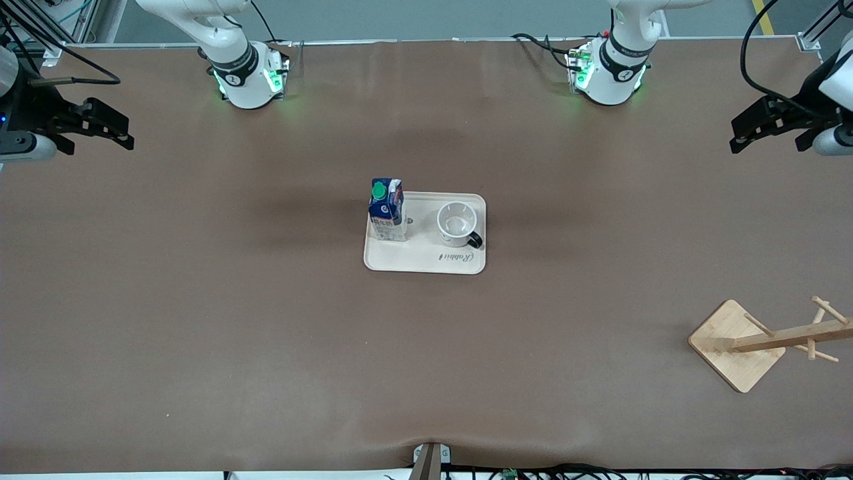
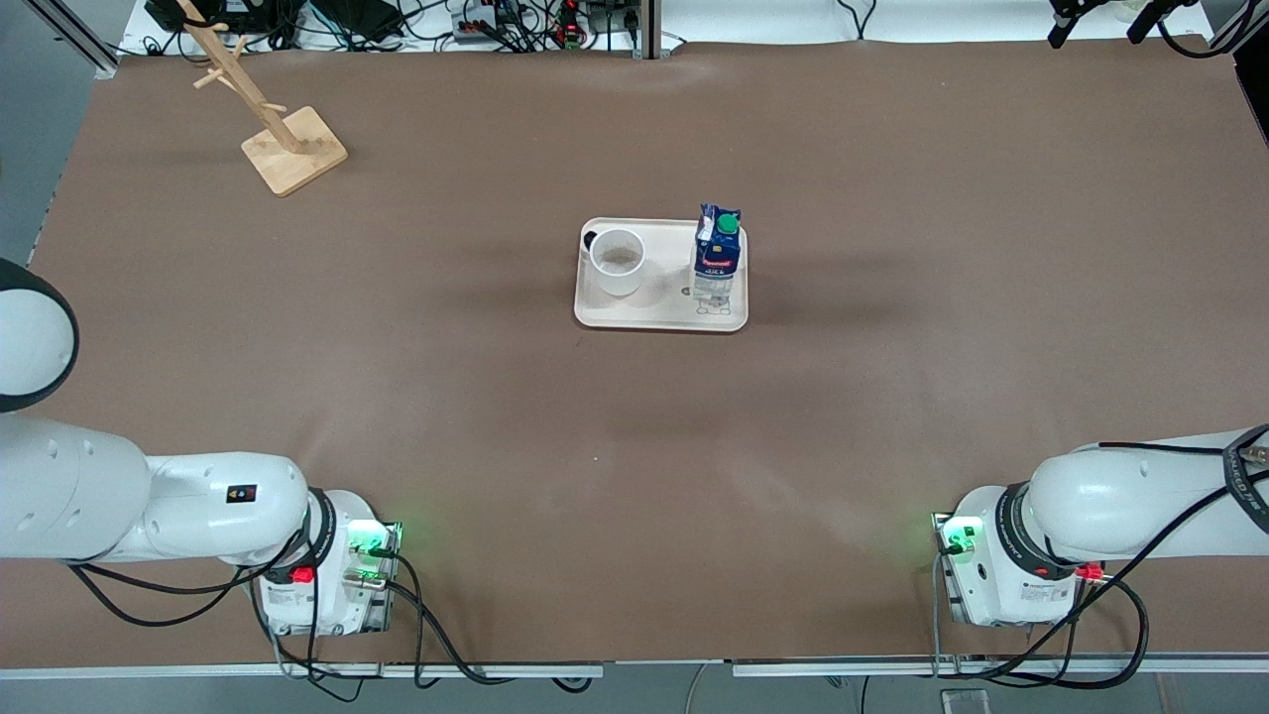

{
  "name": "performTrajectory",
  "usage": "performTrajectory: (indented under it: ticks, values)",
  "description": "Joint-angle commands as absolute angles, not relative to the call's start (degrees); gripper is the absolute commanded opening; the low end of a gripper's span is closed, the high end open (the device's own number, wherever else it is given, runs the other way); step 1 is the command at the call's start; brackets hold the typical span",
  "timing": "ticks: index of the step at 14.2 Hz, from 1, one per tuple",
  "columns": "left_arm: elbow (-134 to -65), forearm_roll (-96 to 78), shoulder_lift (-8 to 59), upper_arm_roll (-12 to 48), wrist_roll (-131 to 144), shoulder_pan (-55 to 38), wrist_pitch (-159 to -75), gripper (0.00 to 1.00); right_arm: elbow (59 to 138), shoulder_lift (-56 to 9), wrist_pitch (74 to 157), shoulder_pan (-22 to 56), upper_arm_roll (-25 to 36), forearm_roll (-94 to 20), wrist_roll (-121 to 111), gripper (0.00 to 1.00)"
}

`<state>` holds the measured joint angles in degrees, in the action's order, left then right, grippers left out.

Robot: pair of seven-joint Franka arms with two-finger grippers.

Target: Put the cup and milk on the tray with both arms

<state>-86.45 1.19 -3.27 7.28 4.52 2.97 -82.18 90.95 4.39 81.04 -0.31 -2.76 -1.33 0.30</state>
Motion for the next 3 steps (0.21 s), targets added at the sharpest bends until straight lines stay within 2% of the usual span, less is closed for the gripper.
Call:
performTrajectory:
  ticks: [1, 3]
  values:
    - [-85.7, 0.6, -4.0, 6.9, 3.5, 3.1, -79.9, 1.00, 89.6, 4.0, 79.9, -0.4, -2.8, -0.7, 2.2, 1.00]
    - [-85.7, 0.9, -3.8, 7.0, 3.4, 3.0, -79.9, 1.00, 89.6, 4.0, 79.9, -0.4, -2.7, -0.7, 2.2, 1.00]
